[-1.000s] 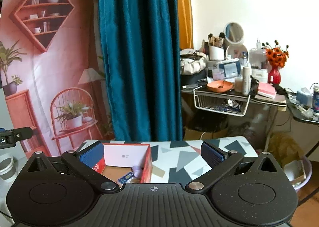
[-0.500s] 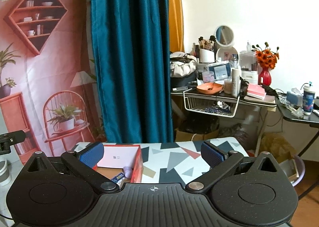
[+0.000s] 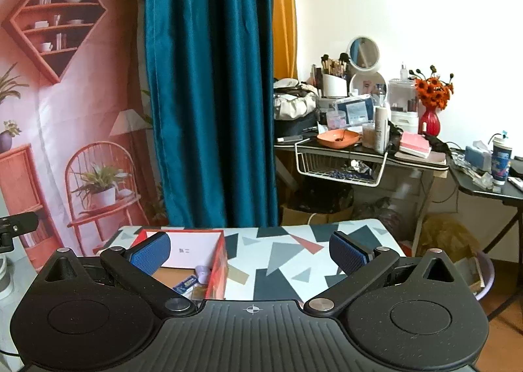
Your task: Organize rigid objects
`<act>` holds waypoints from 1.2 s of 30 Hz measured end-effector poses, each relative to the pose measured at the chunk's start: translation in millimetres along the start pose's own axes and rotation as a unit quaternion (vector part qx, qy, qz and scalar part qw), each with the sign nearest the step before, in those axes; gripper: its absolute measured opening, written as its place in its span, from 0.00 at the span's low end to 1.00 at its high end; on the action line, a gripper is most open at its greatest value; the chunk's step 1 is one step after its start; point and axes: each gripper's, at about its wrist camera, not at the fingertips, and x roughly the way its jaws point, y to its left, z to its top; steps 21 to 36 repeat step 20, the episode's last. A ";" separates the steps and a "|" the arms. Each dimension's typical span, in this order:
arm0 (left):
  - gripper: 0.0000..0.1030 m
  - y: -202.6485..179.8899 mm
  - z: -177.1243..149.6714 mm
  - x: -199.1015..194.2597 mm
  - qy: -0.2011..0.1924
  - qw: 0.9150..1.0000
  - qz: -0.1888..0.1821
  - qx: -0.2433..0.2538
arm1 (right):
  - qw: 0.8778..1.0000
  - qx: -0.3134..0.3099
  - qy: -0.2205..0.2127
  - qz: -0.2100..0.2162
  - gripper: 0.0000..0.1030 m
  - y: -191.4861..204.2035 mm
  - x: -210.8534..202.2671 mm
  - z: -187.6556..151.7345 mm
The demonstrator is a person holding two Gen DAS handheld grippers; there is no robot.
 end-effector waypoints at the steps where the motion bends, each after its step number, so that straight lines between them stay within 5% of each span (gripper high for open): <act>1: 1.00 0.4 0.0 -0.2 0.001 1.000 -0.001 0.000 | 1.000 -0.001 0.000 0.000 1.00 1.2 -1.3 -0.9; 36: 1.00 1.6 -1.6 5.6 0.014 1.000 0.002 0.000 | 1.000 -0.010 0.000 -0.009 1.00 3.5 -3.2 -4.5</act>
